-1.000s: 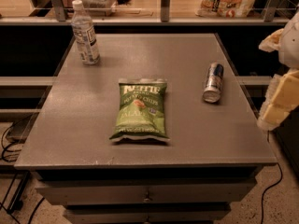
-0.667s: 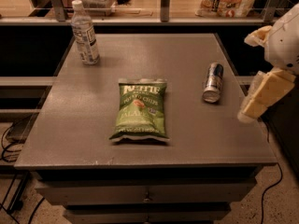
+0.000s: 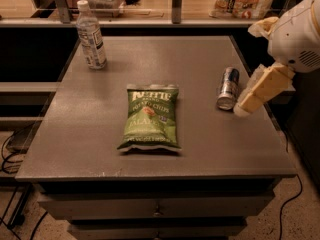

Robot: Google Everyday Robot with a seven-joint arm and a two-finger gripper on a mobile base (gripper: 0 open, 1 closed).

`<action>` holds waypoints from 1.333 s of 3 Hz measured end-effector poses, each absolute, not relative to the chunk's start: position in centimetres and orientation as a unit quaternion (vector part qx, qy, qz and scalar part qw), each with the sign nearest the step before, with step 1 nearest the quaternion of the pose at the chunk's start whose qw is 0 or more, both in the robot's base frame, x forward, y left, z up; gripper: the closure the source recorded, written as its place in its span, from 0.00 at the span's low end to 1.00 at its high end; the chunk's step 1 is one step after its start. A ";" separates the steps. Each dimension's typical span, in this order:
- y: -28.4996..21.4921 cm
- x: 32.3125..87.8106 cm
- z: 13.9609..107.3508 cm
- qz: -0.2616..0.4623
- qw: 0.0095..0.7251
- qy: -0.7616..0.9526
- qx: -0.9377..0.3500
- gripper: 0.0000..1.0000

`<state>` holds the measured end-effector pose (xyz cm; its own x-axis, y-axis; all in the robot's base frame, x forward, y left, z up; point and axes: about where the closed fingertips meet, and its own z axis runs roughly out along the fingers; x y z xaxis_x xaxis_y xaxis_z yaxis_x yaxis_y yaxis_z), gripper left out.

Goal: Knock blue plastic bottle over

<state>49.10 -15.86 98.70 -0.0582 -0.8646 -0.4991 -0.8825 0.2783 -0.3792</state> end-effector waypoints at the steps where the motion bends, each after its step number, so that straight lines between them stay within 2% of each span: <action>1: -13.5 50.3 98.1 0.028 0.329 0.730 -0.599 0.00; 2: -8.1 52.4 97.1 0.076 0.333 0.713 -0.613 0.00; 4: -0.9 56.4 96.0 0.152 0.354 0.689 -0.614 0.00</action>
Offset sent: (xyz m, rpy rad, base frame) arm 0.0480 0.1180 -0.0269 0.1300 0.1011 0.1404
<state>56.36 -0.93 96.03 0.0035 -0.7387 -0.6740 -0.9534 0.2009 -0.2251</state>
